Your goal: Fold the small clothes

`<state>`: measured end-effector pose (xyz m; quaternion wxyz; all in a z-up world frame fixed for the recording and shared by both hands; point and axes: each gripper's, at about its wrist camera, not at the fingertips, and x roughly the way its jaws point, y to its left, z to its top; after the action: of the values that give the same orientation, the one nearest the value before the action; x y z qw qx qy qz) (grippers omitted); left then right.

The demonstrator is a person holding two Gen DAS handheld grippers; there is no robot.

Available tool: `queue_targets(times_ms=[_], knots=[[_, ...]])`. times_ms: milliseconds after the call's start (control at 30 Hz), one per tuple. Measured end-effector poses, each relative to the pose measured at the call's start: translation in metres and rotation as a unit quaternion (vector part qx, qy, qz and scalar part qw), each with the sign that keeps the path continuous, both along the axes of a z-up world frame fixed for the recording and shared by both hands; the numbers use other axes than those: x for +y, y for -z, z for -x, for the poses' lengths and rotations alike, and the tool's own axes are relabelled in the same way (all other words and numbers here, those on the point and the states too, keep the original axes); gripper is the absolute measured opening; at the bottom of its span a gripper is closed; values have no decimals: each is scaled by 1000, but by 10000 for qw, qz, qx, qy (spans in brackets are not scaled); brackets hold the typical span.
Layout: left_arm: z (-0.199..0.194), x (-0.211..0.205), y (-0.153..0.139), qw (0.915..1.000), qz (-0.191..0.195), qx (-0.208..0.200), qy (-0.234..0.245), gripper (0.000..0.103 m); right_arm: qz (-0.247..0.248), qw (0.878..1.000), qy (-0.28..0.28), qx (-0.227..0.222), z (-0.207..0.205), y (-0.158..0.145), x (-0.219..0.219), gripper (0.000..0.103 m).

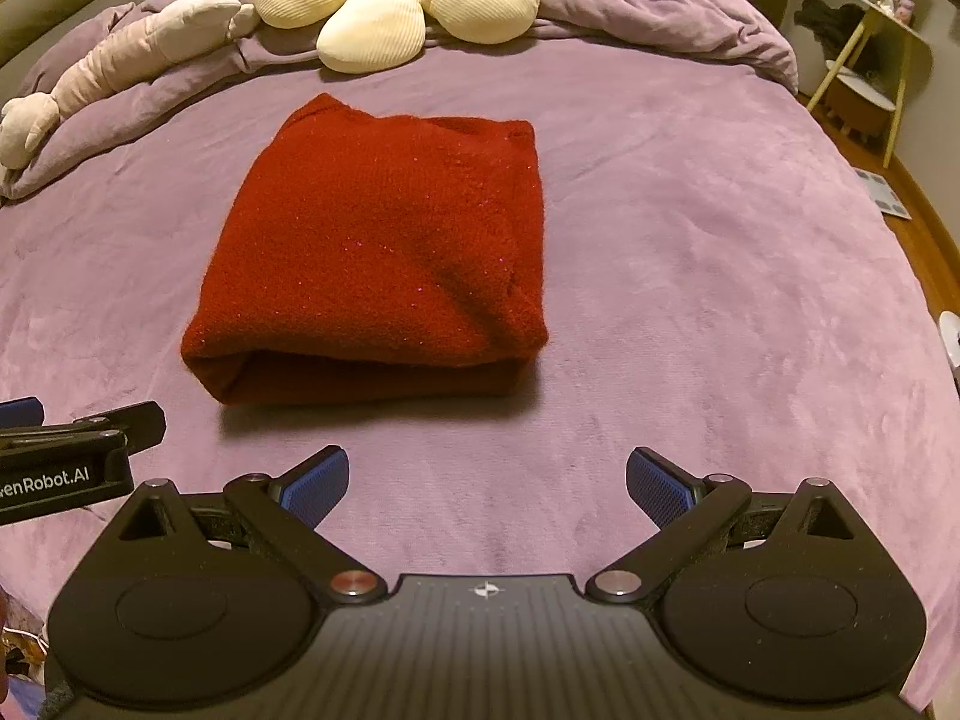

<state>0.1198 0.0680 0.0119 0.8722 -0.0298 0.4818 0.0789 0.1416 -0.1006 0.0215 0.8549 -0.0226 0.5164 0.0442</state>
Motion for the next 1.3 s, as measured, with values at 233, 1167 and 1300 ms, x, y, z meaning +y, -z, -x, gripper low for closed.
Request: queue_targets(times_ms=[233, 1167, 1300], knots=[[-2, -1, 1, 10000, -3, 25, 63, 103, -34, 10000, 72, 29, 0, 0, -2, 99], [-1, -2, 1, 9999, -54, 87, 115, 103, -74, 9999, 106, -27, 3, -5, -3, 99], [-1, -2, 1, 9999, -41, 98, 117, 103, -57, 9999, 87, -22, 4, -5, -2, 99]])
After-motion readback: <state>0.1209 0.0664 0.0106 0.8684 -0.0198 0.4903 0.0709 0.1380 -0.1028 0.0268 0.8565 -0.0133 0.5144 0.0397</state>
